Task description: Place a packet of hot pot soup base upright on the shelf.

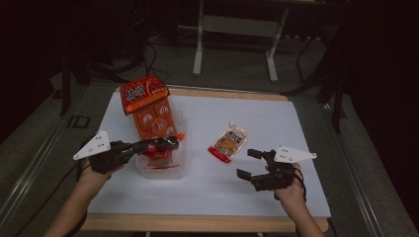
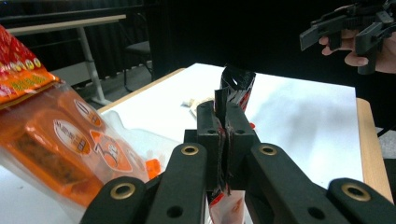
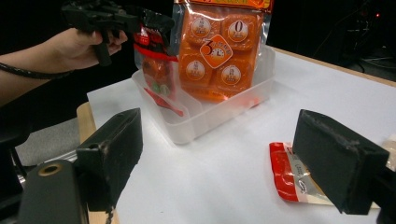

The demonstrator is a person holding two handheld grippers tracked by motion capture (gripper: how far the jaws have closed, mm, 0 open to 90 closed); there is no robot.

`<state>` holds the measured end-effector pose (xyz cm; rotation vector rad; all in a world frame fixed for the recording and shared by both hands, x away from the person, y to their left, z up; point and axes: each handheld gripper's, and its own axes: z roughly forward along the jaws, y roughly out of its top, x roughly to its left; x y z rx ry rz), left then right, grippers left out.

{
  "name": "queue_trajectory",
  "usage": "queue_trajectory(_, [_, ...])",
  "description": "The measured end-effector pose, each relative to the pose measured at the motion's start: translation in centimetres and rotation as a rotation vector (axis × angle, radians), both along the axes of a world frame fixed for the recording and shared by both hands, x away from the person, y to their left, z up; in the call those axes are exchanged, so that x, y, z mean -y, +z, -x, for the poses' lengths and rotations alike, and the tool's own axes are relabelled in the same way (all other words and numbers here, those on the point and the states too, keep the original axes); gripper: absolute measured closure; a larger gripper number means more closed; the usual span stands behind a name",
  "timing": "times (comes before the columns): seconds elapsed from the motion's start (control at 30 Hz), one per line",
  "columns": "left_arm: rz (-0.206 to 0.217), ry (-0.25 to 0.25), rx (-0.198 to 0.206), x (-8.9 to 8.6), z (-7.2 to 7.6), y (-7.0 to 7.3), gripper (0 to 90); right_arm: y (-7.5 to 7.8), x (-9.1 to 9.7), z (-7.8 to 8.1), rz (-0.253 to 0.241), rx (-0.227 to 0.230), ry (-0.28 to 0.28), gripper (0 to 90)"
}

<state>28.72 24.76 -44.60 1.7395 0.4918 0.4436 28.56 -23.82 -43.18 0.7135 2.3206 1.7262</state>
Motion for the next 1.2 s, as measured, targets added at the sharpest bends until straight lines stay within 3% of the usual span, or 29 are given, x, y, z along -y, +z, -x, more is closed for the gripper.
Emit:
queue_trajectory(0.2, [0.011, -0.001, -0.022, 0.0, -0.2, -1.2, 87.8, -0.2, -0.1, -0.1, 0.01, -0.002, 0.001, 16.2])
queue_trajectory(0.5, [-0.015, -0.017, -0.042, 0.4, -0.4, -2.3, 87.7, -0.3, -0.2, -0.1, 0.021, 0.014, 0.013, 17.0])
queue_trajectory(0.63, [-0.022, -0.02, -0.05, 0.4, -0.4, -2.8, 87.7, -0.3, -0.2, -0.1, 0.02, -0.003, 0.019, 16.1])
queue_trajectory(0.77, [-0.014, -0.02, -0.05, 0.3, -0.4, -3.2, 87.5, -0.4, -0.3, -0.1, 0.062, 0.0, 0.009, 15.0])
queue_trajectory(0.97, [-0.028, -0.004, -0.029, 0.2, -0.4, -3.4, 86.2, -0.5, -0.2, -0.2, 0.058, -0.007, 0.009, 14.7])
queue_trajectory(1.13, [-0.021, 0.022, -0.056, 0.2, -0.5, -3.0, 78.8, -0.4, -0.1, -0.1, 0.054, -0.013, 0.005, 14.5])
queue_trajectory(1.17, [-0.009, 0.031, -0.057, 0.1, -0.5, -2.8, 76.0, -0.4, -0.1, -0.1, 0.054, -0.013, 0.005, 14.5])
queue_trajectory(1.2, [0.0, 0.045, -0.064, 0.2, -0.4, -2.7, 67.2, -0.3, -0.1, -0.1, 0.055, -0.011, 0.004, 14.5])
